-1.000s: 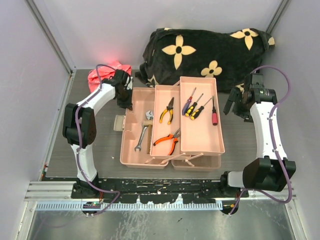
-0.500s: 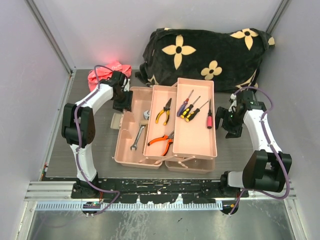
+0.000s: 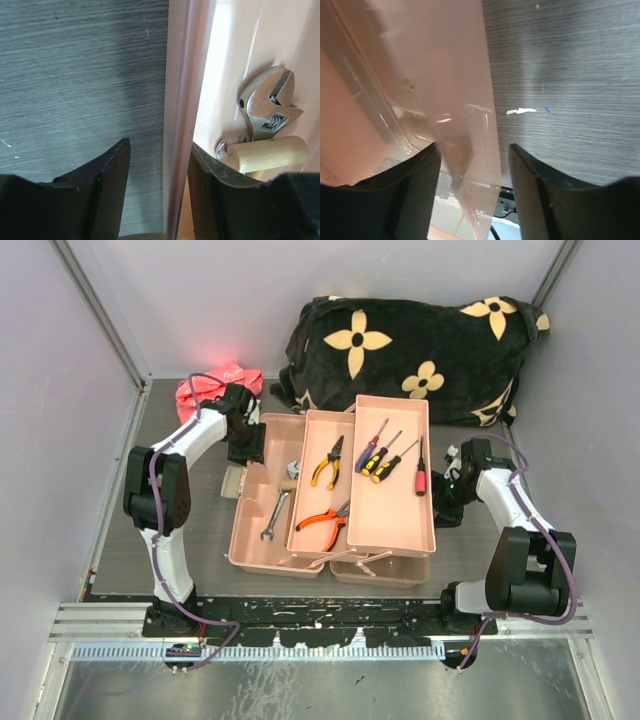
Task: Pack the tool kit
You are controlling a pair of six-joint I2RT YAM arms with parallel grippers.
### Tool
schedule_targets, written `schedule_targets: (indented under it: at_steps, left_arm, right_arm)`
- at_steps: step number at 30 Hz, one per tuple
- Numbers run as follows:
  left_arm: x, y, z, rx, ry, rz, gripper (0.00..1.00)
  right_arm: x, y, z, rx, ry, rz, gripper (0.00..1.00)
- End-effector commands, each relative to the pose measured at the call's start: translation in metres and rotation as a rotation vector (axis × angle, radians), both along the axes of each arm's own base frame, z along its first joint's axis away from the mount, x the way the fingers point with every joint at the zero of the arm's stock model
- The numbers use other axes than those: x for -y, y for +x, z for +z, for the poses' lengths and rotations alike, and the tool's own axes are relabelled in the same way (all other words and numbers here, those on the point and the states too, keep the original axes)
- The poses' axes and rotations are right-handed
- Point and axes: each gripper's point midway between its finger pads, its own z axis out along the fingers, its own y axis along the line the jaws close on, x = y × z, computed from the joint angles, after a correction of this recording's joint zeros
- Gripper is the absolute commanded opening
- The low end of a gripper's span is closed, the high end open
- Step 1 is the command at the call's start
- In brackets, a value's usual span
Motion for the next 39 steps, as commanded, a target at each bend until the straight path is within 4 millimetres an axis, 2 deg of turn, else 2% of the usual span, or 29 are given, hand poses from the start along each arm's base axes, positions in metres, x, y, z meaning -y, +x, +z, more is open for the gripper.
schedule_targets:
  at_steps: [1, 2, 5, 6, 8, 13, 15, 16, 17, 18, 22, 30, 35, 39]
  left_arm:
    - [0.002, 0.001, 0.015, 0.025, -0.029, 0.013, 0.49]
    - [0.002, 0.001, 0.018, 0.030, -0.031, 0.013, 0.49]
    - [0.004, 0.001, 0.025, 0.042, -0.046, 0.018, 0.51]
    - [0.004, 0.002, 0.028, 0.045, -0.051, 0.020, 0.52]
    - [0.004, 0.002, 0.033, 0.055, -0.059, 0.027, 0.58]
    - [0.003, 0.001, 0.036, 0.056, -0.063, 0.039, 0.59]
    - [0.002, 0.001, 0.036, 0.056, -0.057, 0.048, 0.65]
    - [0.000, 0.002, 0.036, 0.057, -0.054, 0.056, 0.71]
    - [-0.003, 0.003, 0.037, 0.063, -0.046, 0.067, 0.83]
    - [-0.005, 0.004, 0.039, 0.068, -0.040, 0.077, 0.99]
    - [-0.007, 0.011, 0.052, 0.085, -0.087, 0.101, 0.98]
    - [-0.032, 0.029, 0.084, 0.141, -0.177, 0.193, 0.98]
    - [-0.059, 0.040, 0.085, 0.142, -0.197, 0.274, 0.98]
    - [-0.083, 0.052, 0.076, 0.130, -0.234, 0.353, 0.98]
  right_arm:
    - [-0.003, 0.002, -0.018, -0.005, 0.014, -0.014, 0.54]
    - [-0.002, 0.002, -0.021, -0.008, 0.010, -0.017, 0.47]
    - [0.002, 0.001, -0.026, -0.015, -0.017, -0.034, 0.16]
    - [0.003, 0.002, -0.024, -0.008, -0.025, -0.041, 0.09]
    - [0.008, 0.008, -0.014, 0.025, -0.053, -0.061, 0.05]
    - [0.028, 0.023, 0.029, 0.112, -0.162, -0.116, 0.01]
    - [0.036, 0.029, 0.050, 0.152, -0.206, -0.135, 0.01]
    - [0.039, 0.031, 0.060, 0.169, -0.222, -0.142, 0.01]
    - [0.041, 0.034, 0.070, 0.188, -0.238, -0.150, 0.01]
    - [0.044, 0.036, 0.079, 0.203, -0.252, -0.158, 0.01]
    - [0.048, 0.045, 0.113, 0.265, -0.294, -0.171, 0.01]
    - [0.041, 0.054, 0.141, 0.290, -0.389, -0.153, 0.01]
    - [0.033, 0.058, 0.156, 0.292, -0.473, -0.152, 0.01]
    - [0.037, 0.055, 0.173, 0.287, -0.578, -0.175, 0.01]
